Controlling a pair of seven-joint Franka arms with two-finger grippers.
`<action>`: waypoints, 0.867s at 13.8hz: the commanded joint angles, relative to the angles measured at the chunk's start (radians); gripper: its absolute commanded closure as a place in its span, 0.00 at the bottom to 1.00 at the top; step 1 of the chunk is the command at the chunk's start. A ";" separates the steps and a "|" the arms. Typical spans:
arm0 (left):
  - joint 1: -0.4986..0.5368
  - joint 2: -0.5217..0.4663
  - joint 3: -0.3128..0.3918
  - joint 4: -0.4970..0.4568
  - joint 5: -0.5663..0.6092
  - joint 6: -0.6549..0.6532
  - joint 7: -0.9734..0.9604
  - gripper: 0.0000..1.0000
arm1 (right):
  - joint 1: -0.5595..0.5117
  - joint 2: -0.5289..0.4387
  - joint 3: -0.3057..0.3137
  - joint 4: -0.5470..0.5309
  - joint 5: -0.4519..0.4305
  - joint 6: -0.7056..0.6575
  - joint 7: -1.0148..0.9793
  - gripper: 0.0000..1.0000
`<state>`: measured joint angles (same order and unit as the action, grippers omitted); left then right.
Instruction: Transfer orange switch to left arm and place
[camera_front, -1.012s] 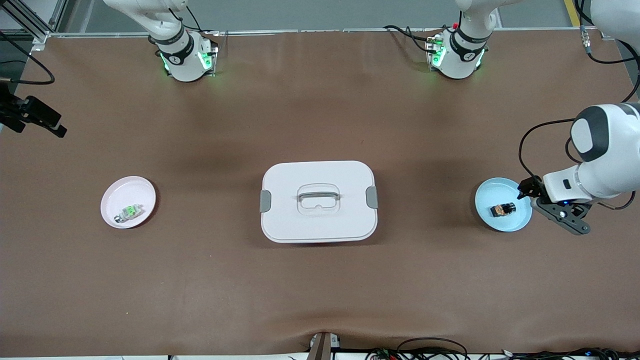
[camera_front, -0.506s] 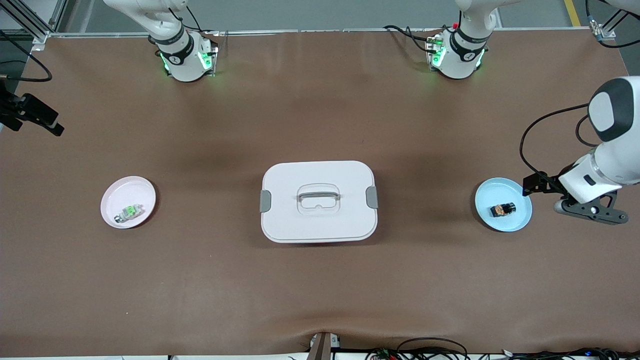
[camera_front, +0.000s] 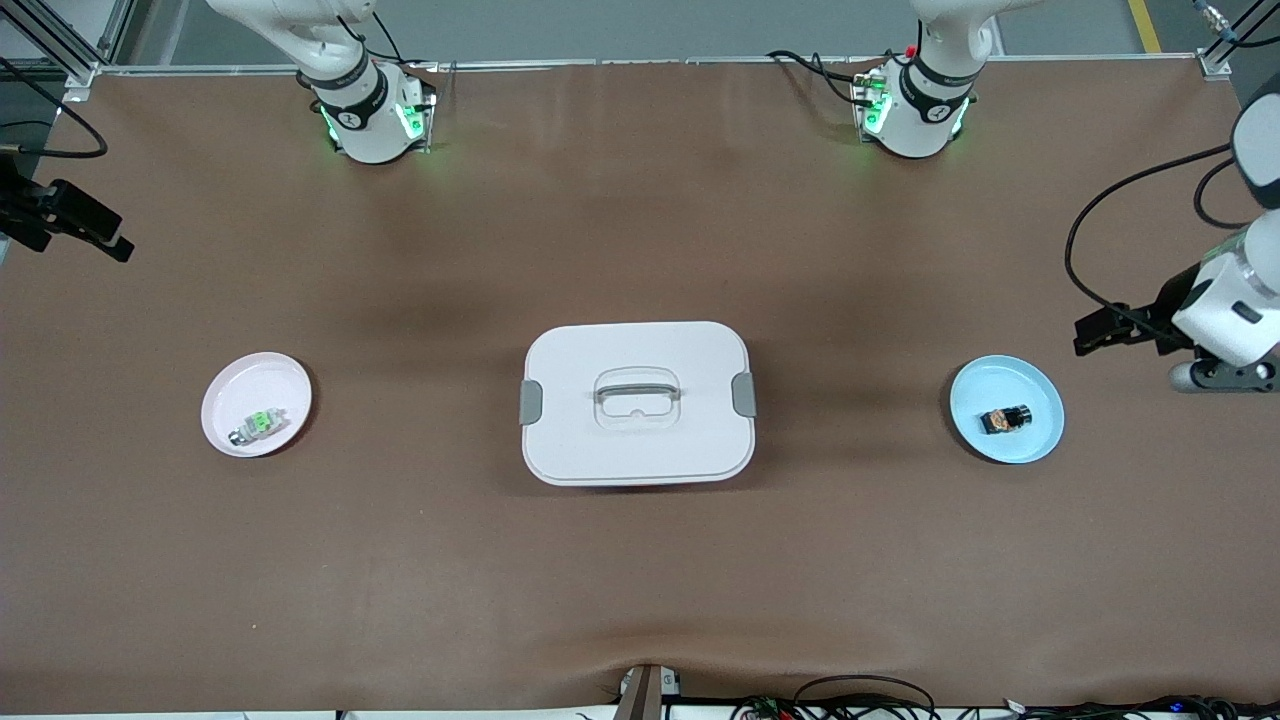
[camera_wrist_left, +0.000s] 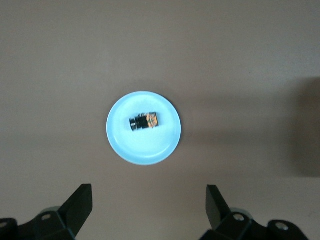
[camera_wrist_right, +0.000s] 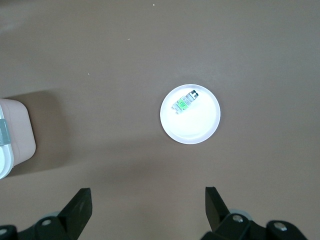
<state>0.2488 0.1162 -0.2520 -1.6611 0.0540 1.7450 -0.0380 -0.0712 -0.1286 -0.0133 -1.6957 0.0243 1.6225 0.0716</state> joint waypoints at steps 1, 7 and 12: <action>0.006 -0.030 -0.021 0.059 -0.016 -0.109 -0.077 0.00 | -0.015 -0.005 0.013 0.008 -0.014 -0.013 -0.010 0.00; -0.028 -0.050 0.013 0.115 -0.033 -0.160 -0.060 0.00 | -0.021 -0.005 0.012 0.010 -0.014 -0.015 -0.122 0.00; -0.169 -0.108 0.158 0.121 -0.042 -0.212 -0.066 0.00 | -0.021 -0.005 0.010 0.010 -0.014 -0.016 -0.118 0.00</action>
<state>0.1208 0.0479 -0.1298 -1.5439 0.0302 1.5812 -0.0972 -0.0714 -0.1286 -0.0139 -1.6955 0.0221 1.6216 -0.0291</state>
